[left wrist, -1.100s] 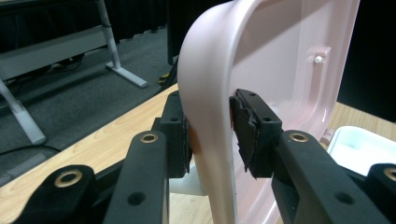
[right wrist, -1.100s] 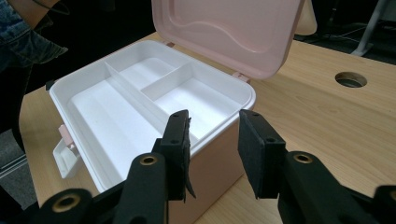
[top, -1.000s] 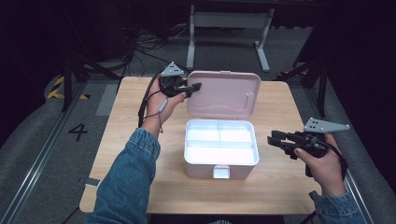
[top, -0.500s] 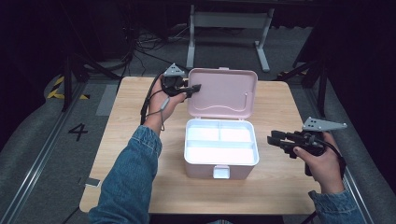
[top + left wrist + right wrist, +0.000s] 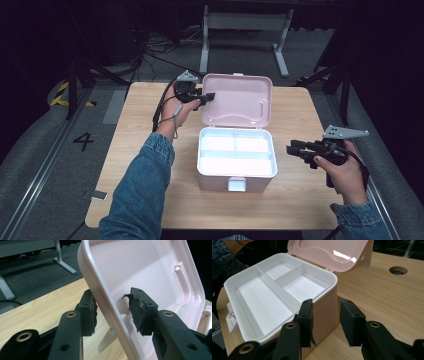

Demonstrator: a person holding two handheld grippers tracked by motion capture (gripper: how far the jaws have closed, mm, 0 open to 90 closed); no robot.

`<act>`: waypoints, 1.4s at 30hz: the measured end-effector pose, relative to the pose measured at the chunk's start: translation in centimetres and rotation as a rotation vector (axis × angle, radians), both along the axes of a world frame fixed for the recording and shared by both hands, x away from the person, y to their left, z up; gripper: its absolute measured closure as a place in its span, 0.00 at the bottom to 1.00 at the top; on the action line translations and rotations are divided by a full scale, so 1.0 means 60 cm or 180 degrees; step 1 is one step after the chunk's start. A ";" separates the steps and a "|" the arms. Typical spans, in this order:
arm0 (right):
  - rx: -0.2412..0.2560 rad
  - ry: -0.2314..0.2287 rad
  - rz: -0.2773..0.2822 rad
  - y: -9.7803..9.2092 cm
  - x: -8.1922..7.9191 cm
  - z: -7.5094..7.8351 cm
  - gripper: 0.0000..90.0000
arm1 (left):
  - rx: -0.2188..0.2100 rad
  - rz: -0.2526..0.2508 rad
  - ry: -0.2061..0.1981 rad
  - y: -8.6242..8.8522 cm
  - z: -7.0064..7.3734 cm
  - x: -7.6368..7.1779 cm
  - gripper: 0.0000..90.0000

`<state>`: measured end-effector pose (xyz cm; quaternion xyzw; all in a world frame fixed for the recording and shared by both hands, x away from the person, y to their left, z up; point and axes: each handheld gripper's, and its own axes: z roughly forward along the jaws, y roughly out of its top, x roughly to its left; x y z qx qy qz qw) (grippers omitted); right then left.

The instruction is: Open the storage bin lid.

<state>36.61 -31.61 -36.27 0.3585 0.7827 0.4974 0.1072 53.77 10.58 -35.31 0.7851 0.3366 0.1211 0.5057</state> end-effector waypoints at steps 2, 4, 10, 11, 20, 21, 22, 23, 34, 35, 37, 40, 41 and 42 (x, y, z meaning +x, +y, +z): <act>0.0003 0.0006 -0.0001 0.000 0.000 0.000 0.72 | 0.0006 0.0004 0.0003 0.000 -0.002 0.002 0.64; 0.0010 0.0004 0.0007 0.001 0.000 0.000 0.71 | -0.0008 0.0029 0.0080 0.000 -0.008 0.005 0.63; 0.0043 0.0028 0.0014 -0.002 -0.001 0.000 0.71 | -0.0061 0.0023 0.0222 0.001 -0.017 0.015 0.63; 0.0047 0.0032 0.0015 -0.003 -0.001 -0.001 0.71 | -0.0042 0.0022 0.0239 0.002 -0.018 0.015 0.63; 0.0042 0.0047 0.0011 -0.003 0.001 -0.003 0.71 | 0.0036 0.0076 0.0345 -0.001 -0.029 0.021 0.61; 0.0045 0.0049 0.0011 -0.003 0.001 -0.003 0.70 | 0.0063 0.0098 0.0365 -0.001 -0.029 0.021 0.61; 0.0049 0.0054 0.0013 -0.003 0.001 -0.003 0.70 | 0.0068 0.0109 0.0381 -0.001 -0.030 0.021 0.61; 0.0044 0.0057 0.0017 -0.003 0.001 -0.004 0.70 | 0.0086 0.0116 0.0401 -0.001 -0.031 0.021 0.61; 0.0060 0.0044 0.0008 -0.007 0.000 -0.002 0.69 | 0.0160 0.0201 0.0556 -0.004 -0.043 0.025 0.59; 0.0062 0.0040 -0.0004 -0.008 0.000 -0.002 0.69 | 0.0170 0.0200 0.0566 -0.004 -0.042 0.025 0.59; 0.0061 0.0034 -0.0027 -0.011 0.000 -0.001 0.69 | 0.0168 0.0223 0.0588 -0.005 -0.044 0.024 0.58; 0.0065 0.0035 -0.0027 -0.011 0.000 -0.001 0.69 | 0.0251 0.0244 0.0581 -0.006 -0.046 0.024 0.57; 0.0060 0.0034 -0.0024 -0.011 0.000 -0.001 0.69 | 0.0290 0.0249 0.0576 -0.007 -0.048 0.023 0.56; 0.0058 0.0036 -0.0022 -0.011 0.000 -0.001 0.69 | 0.0330 0.0255 0.0565 -0.008 -0.049 0.023 0.55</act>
